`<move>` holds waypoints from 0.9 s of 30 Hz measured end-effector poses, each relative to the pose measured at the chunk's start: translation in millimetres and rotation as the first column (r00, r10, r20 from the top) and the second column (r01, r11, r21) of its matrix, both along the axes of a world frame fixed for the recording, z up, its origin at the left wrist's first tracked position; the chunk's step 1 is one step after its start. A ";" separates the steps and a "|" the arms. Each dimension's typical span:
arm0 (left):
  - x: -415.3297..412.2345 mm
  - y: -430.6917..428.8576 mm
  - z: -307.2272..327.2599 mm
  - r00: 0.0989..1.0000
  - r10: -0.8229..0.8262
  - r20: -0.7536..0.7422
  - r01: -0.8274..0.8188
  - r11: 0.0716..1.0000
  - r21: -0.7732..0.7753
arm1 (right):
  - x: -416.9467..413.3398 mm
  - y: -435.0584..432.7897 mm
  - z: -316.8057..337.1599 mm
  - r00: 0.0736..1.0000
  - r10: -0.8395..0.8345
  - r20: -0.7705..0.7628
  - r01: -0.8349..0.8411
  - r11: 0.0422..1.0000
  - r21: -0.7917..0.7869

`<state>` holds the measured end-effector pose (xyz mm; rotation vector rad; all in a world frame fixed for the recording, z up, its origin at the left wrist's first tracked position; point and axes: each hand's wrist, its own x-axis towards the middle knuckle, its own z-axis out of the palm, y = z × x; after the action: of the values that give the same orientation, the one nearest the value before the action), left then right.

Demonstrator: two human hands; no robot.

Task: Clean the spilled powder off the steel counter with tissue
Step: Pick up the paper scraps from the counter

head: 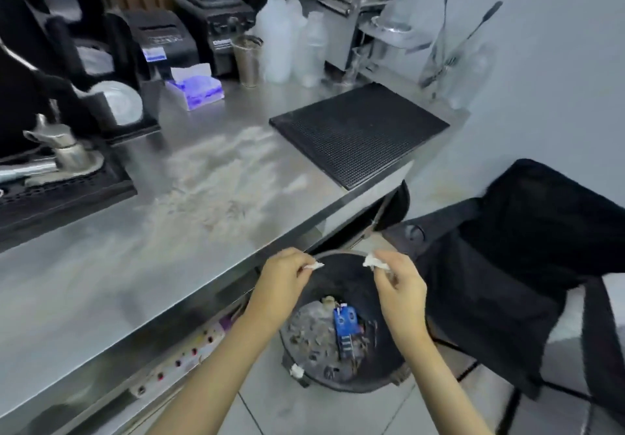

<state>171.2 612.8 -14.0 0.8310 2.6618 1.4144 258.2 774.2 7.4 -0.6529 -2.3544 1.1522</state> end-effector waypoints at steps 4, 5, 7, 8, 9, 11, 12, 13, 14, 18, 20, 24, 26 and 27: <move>-7.0 33.4 -37.6 0.985 -0.128 0.112 0.144 0.978 -0.150 | -3.3 25.0 -49.9 0.907 0.161 0.389 -0.199 0.978 0.059; -9.6 38.9 -45.4 0.978 -0.142 0.154 0.170 0.967 -0.188 | -5.9 30.1 -60.2 0.845 0.220 0.487 -0.285 0.957 0.062; -11.9 44.8 -55.6 0.965 -0.144 0.218 0.195 0.952 -0.236 | -9.6 37.1 -69.9 0.777 0.260 0.573 -0.338 0.941 0.031; -12.7 46.2 -58.4 0.962 -0.135 0.236 0.194 0.949 -0.248 | -9.9 39.9 -70.7 0.771 0.253 0.584 -0.315 0.949 0.003; -13.3 46.9 -60.6 0.961 -0.130 0.242 0.190 0.950 -0.247 | -9.6 42.9 -69.1 0.774 0.241 0.585 -0.288 0.958 -0.013; -15.7 46.3 -59.7 0.966 -0.125 0.228 0.180 0.955 -0.237 | -10.0 48.2 -64.4 0.792 0.216 0.571 -0.260 0.966 -0.005; -17.0 45.9 -56.7 0.969 -0.129 0.213 0.179 0.955 -0.236 | -10.3 50.2 -60.7 0.798 0.217 0.562 -0.264 0.965 0.002; -19.1 45.3 -53.1 0.972 -0.132 0.194 0.176 0.957 -0.231 | -11.3 51.4 -56.6 0.807 0.225 0.547 -0.273 0.962 0.008; -21.0 44.6 -48.3 0.976 -0.128 0.178 0.167 0.960 -0.223 | -12.8 51.5 -51.7 0.815 0.235 0.530 -0.285 0.959 0.013; -26.2 36.6 -20.5 0.994 -0.081 0.078 0.095 0.977 -0.189 | -20.1 44.5 -23.6 0.847 0.271 0.458 -0.323 0.946 0.037; -30.7 25.3 -3.6 0.998 -0.052 0.027 0.056 0.984 -0.168 | -26.2 35.6 -4.6 0.855 0.305 0.419 -0.363 0.930 0.064; -41.9 -18.2 34.3 0.994 0.059 -0.086 -0.071 0.988 -0.141 | -46.6 1.9 38.8 0.849 0.404 0.340 -0.476 0.864 0.161; -47.7 -45.7 51.6 0.985 0.112 -0.130 -0.132 0.979 -0.157 | -59.8 -20.1 56.2 0.832 0.466 0.301 -0.534 0.820 0.207; -49.7 -64.0 60.7 0.978 0.147 -0.148 -0.172 0.971 -0.168 | -67.5 -35.2 65.3 0.822 0.497 0.278 -0.560 0.794 0.235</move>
<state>121.5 548.8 46.8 0.7341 2.9647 1.1575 190.8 739.0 72.7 0.0255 -2.9243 0.9122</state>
